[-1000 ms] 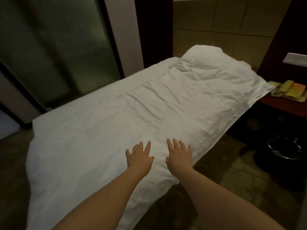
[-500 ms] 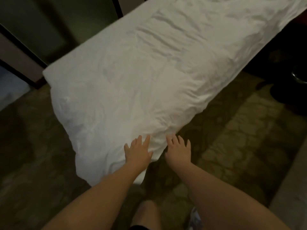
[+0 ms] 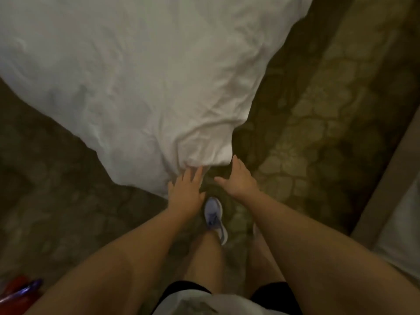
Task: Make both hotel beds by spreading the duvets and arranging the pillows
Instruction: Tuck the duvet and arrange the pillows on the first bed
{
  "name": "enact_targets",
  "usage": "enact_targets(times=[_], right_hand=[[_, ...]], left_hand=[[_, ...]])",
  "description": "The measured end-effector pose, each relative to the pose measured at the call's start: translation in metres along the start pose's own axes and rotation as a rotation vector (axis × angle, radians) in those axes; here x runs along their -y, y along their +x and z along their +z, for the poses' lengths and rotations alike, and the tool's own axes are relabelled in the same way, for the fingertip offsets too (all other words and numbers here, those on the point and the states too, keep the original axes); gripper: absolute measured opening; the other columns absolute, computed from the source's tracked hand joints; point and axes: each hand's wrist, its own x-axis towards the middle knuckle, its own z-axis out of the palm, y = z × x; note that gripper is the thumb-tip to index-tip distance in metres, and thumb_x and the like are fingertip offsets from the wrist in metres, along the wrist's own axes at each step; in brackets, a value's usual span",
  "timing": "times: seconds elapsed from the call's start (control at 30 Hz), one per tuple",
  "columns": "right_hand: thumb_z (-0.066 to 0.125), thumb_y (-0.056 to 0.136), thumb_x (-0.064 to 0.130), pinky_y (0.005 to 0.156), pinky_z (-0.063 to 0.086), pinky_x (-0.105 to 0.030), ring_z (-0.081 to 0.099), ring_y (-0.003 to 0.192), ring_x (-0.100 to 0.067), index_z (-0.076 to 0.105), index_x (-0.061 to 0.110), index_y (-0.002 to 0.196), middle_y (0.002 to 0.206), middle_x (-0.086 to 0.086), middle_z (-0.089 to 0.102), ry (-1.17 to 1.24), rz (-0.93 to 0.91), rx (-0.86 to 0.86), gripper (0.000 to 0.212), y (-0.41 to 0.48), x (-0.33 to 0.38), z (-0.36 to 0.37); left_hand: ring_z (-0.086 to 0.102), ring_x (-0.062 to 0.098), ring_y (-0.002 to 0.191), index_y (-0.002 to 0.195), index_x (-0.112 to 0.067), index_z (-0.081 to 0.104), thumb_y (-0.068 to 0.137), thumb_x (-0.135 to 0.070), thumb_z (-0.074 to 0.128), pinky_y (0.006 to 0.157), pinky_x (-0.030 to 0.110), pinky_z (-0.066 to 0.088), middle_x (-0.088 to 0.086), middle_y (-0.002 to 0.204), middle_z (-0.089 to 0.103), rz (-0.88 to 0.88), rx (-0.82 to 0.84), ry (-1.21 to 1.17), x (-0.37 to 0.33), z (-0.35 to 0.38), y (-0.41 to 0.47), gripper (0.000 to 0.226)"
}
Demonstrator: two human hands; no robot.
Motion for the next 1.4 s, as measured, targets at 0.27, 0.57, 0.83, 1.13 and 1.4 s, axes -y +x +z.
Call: enact_targets(times=[0.27,0.57,0.83,1.13,1.4], right_hand=[[0.083,0.072,0.034,0.111,0.033,-0.034,0.032,0.139,-0.023,0.008,0.013,0.153,0.153,-0.005,0.030,0.784,-0.004,-0.005,0.112,0.077,-0.011,0.070],[0.089,0.059,0.020,0.101,0.045,-0.031,0.054,0.120,-0.019,0.044,0.009,0.136,0.131,-0.006,0.057,0.857,-0.201,-0.125,0.090,0.097,0.025,0.063],[0.056,0.093,0.018,0.090,0.050,-0.038,0.061,0.100,-0.030,0.059,-0.002,0.116,0.106,-0.015,0.064,1.020,-0.056,-0.100,0.030,0.020,0.030,0.049],[0.051,0.097,0.011,0.085,0.048,-0.036,0.059,0.102,-0.031,0.055,-0.005,0.123,0.118,-0.021,0.061,1.254,-0.192,-0.048,0.032,-0.089,0.114,-0.035],[0.051,0.098,0.014,0.098,0.048,-0.041,0.056,0.116,-0.032,0.051,0.000,0.130,0.128,-0.017,0.058,1.243,-0.330,-0.118,0.035,-0.139,0.194,-0.097]], left_hand=[[0.032,0.031,0.132,0.152,-0.022,-0.004,0.087,-0.051,0.055,0.103,0.044,0.030,0.009,0.155,0.014,-0.109,-0.140,-0.114,0.016,0.095,0.040,0.092],[0.033,0.029,0.132,0.152,-0.021,0.004,0.081,-0.054,0.063,0.102,0.043,0.031,0.009,0.151,0.023,-0.162,-0.385,-0.228,0.004,0.111,0.057,0.098],[0.028,0.031,0.135,0.151,-0.015,0.004,0.076,-0.058,0.067,0.107,0.043,0.030,0.013,0.151,0.020,-0.143,-0.409,-0.433,-0.003,0.069,0.000,0.107],[0.042,0.023,0.128,0.147,-0.016,0.025,0.101,-0.033,0.036,0.099,0.024,0.035,0.008,0.140,0.042,-0.315,-0.585,-0.823,-0.026,-0.043,-0.048,0.050],[0.055,0.032,0.104,0.108,-0.004,0.059,0.100,-0.017,0.035,0.086,0.036,0.042,0.015,0.113,0.060,-0.335,-0.550,-0.930,0.013,-0.146,-0.071,0.028]])
